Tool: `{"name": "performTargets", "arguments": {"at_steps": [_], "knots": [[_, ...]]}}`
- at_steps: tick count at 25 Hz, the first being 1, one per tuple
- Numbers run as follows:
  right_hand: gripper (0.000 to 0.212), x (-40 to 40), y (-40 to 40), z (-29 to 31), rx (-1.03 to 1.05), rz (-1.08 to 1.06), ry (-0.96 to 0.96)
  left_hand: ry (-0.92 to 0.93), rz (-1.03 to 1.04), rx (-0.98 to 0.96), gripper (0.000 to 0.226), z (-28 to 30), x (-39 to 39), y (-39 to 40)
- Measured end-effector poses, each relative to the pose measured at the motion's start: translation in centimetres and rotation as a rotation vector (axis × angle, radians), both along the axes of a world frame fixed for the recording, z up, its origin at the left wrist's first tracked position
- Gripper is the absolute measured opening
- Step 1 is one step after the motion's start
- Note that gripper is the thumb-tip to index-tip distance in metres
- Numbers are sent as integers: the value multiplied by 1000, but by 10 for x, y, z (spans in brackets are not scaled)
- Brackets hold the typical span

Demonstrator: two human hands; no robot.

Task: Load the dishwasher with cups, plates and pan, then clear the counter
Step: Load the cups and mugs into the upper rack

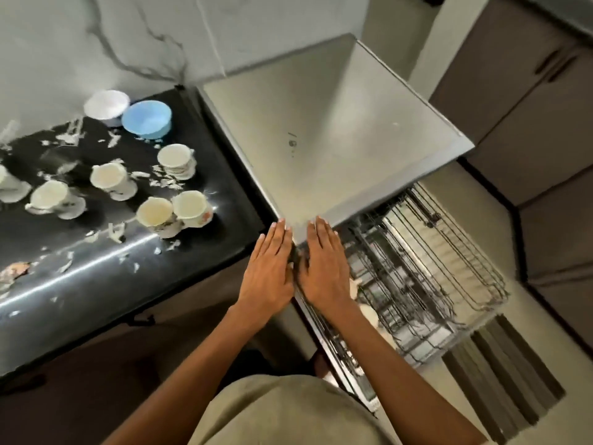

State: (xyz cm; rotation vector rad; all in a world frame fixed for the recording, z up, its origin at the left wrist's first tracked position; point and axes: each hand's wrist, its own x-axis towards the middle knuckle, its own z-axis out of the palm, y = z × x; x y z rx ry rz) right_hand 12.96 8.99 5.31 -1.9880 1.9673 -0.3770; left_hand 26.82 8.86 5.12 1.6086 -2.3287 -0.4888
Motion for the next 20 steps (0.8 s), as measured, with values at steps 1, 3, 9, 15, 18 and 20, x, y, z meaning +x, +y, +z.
{"name": "performTargets", "arguments": {"at_steps": [1,3,9,15,18,20], "knots": [[64,16,-6,5,-20,40,-8,16,43,-10,69,4,17,-1],[63,53,-17,12,-65,103,-19,49,119,-19,69,11,53,-3],[75,171,-43,21,-110,189,-71,122,263,-11,73,23,171,-9],[82,228,-74,22,-96,104,7,113,173,27,77,26,246,-27],[79,233,-83,21,-91,41,9,110,123,30,76,24,258,-28],[75,233,-89,22,-124,33,35,115,101,23,76,22,262,-29]]}}
